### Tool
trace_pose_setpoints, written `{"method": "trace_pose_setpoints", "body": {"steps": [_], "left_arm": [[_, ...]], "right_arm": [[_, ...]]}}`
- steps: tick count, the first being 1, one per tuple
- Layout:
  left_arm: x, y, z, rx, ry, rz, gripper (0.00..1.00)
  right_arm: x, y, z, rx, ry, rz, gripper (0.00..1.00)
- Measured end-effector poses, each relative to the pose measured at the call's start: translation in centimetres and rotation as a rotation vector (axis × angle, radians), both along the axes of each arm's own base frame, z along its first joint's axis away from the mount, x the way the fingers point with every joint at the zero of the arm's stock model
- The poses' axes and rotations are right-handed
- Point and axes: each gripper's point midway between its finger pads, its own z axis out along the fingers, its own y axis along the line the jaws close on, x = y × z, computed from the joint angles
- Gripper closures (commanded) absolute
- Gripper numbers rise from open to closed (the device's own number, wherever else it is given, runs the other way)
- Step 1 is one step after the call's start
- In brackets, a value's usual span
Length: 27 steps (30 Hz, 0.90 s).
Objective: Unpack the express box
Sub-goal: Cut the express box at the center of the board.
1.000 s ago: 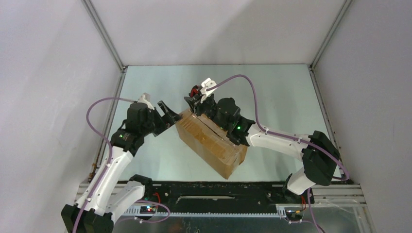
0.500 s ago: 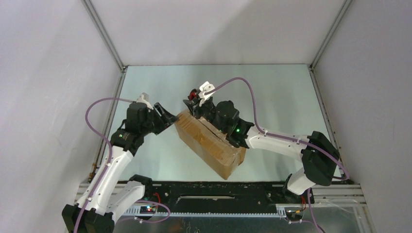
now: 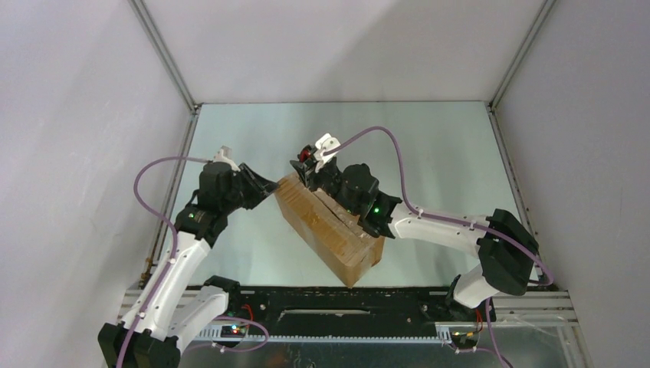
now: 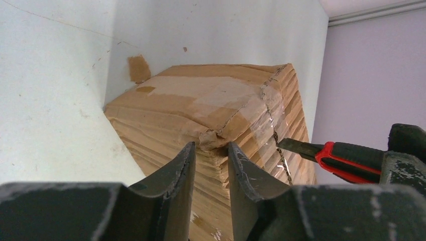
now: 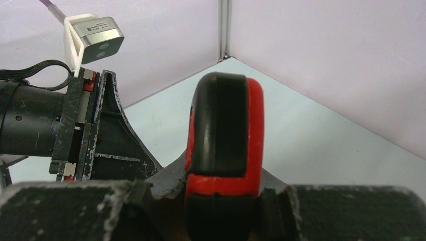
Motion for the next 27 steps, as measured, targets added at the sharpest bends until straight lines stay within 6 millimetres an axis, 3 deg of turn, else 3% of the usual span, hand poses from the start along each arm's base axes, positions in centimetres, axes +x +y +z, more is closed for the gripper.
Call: {"method": "trace_pose_setpoints", "body": {"steps": [6, 13, 19, 27], "left_arm": [[0.0, 0.0, 0.1, -0.035, -0.003, 0.032, 0.69], [-0.1, 0.4, 0.2, -0.048, -0.005, 0.093, 0.77], [0.2, 1.1, 0.3, -0.041, -0.011, 0.164, 0.78], [0.2, 0.9, 0.3, -0.039, -0.013, 0.18, 0.77]], "right_arm": [[-0.4, 0.1, -0.5, -0.016, -0.002, -0.012, 1.0], [-1.1, -0.4, -0.7, -0.013, 0.003, -0.026, 1.0], [-2.0, -0.8, -2.2, -0.062, 0.024, -0.037, 1.0], [-2.2, -1.0, -2.1, -0.073, 0.025, -0.038, 1.0]]}}
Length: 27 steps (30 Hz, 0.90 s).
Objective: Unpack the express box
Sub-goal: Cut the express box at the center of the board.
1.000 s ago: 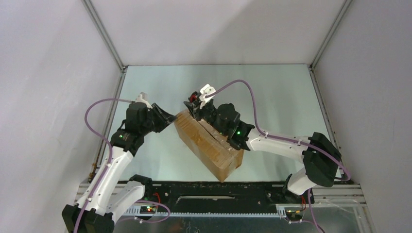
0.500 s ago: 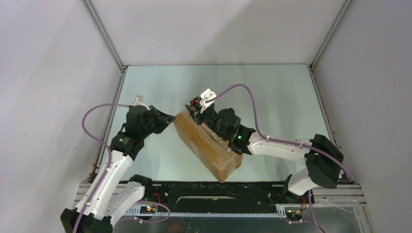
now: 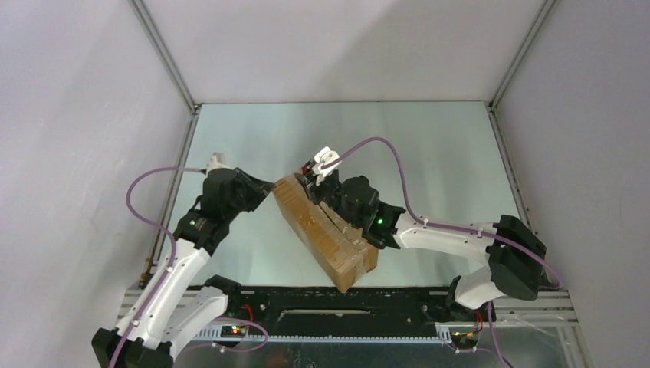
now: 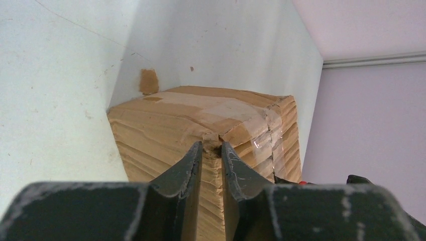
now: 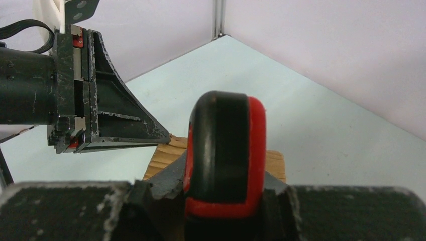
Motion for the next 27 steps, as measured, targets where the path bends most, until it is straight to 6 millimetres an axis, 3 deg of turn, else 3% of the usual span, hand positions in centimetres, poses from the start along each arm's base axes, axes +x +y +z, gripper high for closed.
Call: {"method": "trace_pose_setpoints", "body": {"steps": [2, 5, 9, 11, 14, 20, 27], "left_arm": [[0.0, -0.1, 0.0, 0.008, -0.003, -0.001, 0.68], [-0.2, -0.2, -0.1, 0.048, -0.002, -0.007, 0.46], [-0.7, 0.1, -0.2, 0.106, 0.015, -0.026, 0.32], [-1.0, 0.2, 0.3, 0.126, 0.007, -0.043, 0.25], [-1.6, 0.1, 1.5, 0.135, -0.022, -0.081, 0.03], [-2.8, -1.8, 3.0, 0.049, -0.108, -0.183, 0.0], [-3.6, -4.0, -0.5, -0.084, -0.135, -0.264, 0.01]], "right_arm": [[0.0, 0.0, -0.1, -0.006, 0.004, 0.0, 1.0], [0.0, -0.1, -0.4, -0.014, 0.01, -0.001, 1.0], [0.1, -0.2, -0.5, -0.014, 0.018, -0.002, 1.0], [0.1, -0.2, -0.5, -0.014, 0.019, 0.0, 1.0], [0.1, -0.2, -0.5, -0.014, 0.019, 0.007, 1.0], [0.1, -0.2, -0.5, -0.014, 0.019, 0.007, 1.0], [0.1, -0.2, -0.5, -0.014, 0.019, 0.007, 1.0]]}}
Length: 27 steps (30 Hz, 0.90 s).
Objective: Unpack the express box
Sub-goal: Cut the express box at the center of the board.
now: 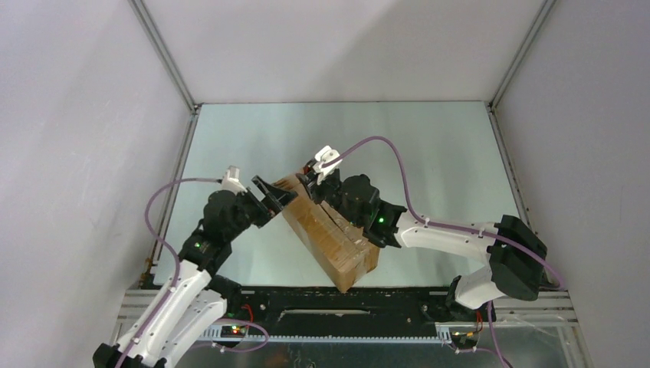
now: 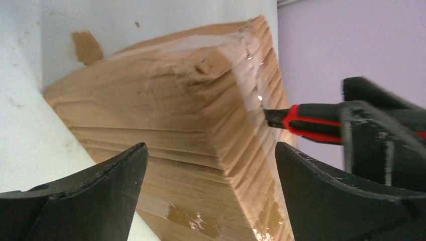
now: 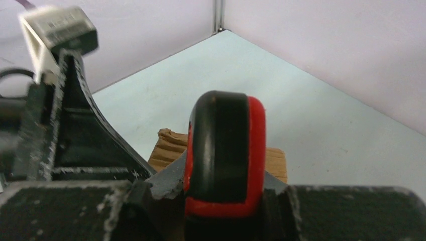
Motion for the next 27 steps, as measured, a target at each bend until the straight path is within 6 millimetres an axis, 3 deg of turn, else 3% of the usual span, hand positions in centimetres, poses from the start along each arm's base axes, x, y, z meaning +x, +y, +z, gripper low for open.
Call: {"method": "trace_pose_setpoints", "body": {"steps": [6, 12, 15, 27], "left_arm": [[-0.1, -1.4, -2.4, -0.132, -0.003, -0.028, 0.06], [0.2, -1.4, -3.0, -0.31, -0.083, 0.021, 0.1], [0.4, -1.3, -3.0, -0.379, -0.106, 0.043, 0.17], [1.2, -0.8, -2.4, -0.351, -0.021, 0.135, 0.27]], "right_arm": [[0.0, -0.1, 0.1, 0.002, 0.003, -0.003, 1.0], [0.4, -0.7, 0.0, -0.004, 0.011, -0.029, 1.0], [0.6, -0.9, -0.1, -0.007, 0.012, -0.039, 1.0], [0.6, -1.0, 0.1, -0.005, 0.046, -0.047, 1.0]]}}
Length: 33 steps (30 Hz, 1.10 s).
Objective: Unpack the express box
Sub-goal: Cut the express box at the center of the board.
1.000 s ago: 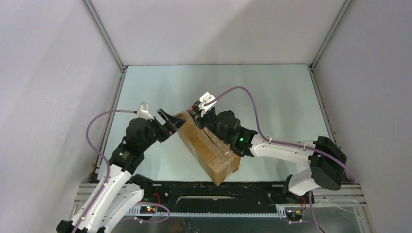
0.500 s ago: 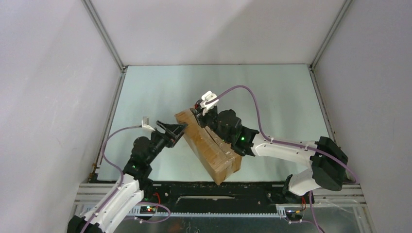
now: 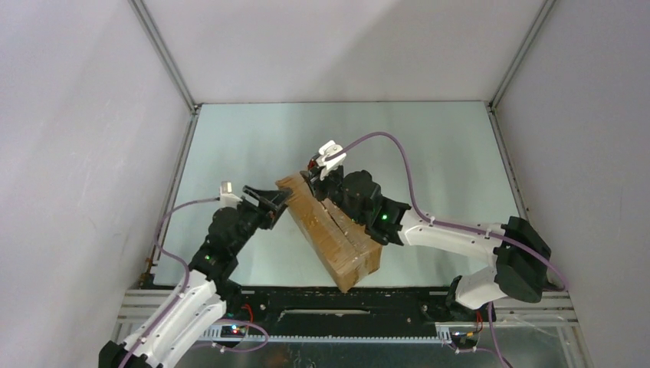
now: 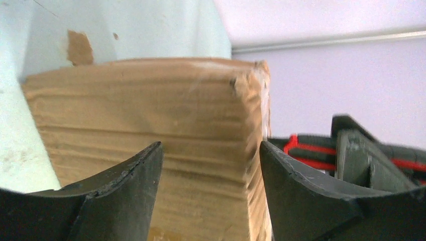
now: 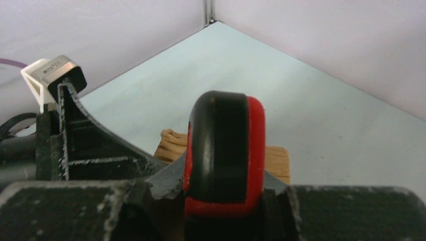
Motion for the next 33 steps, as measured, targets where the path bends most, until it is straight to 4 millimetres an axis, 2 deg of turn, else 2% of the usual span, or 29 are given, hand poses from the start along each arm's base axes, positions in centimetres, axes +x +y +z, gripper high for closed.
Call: {"method": "trace_pose_setpoints", "body": {"steps": [4, 9, 11, 13, 16, 21, 24, 27, 31, 33], "left_arm": [[0.4, 1.1, 0.6, 0.071, 0.063, 0.083, 0.27], [-0.1, 1.3, 0.6, 0.15, 0.121, 0.118, 0.32], [-0.3, 1.3, 0.7, 0.18, 0.143, 0.129, 0.29], [-0.3, 1.6, 1.1, 0.219, 0.159, 0.149, 0.22], [-0.3, 2.6, 2.7, 0.322, 0.177, 0.187, 0.02], [0.1, 4.3, 7.7, 0.472, 0.176, 0.238, 0.0], [0.1, 5.6, 9.0, 0.563, 0.233, 0.264, 0.0], [0.1, 7.6, 8.2, 0.619, 0.33, 0.296, 0.0], [-0.4, 10.6, 5.3, 0.652, 0.504, 0.293, 0.0], [-0.7, 11.2, 4.6, 0.664, 0.549, 0.275, 0.0]], "right_arm": [[-0.8, 0.1, 0.5, 0.007, 0.021, 0.025, 1.0], [-1.4, -0.1, 0.5, -0.011, 0.04, 0.043, 1.0], [-1.6, -0.1, 0.3, -0.019, 0.047, 0.048, 1.0], [-1.8, 0.0, 0.2, -0.02, 0.05, 0.056, 1.0], [-2.6, 0.2, 0.4, -0.012, 0.052, 0.083, 1.0], [-3.9, 0.3, 0.2, -0.004, 0.057, 0.138, 1.0], [-4.4, 0.3, 0.1, 0.003, 0.054, 0.167, 1.0], [-4.9, 0.3, 0.1, 0.011, 0.051, 0.192, 1.0], [-5.4, 0.2, 0.1, 0.016, 0.049, 0.214, 1.0], [-5.5, 0.3, 0.1, 0.018, 0.048, 0.221, 1.0]]}}
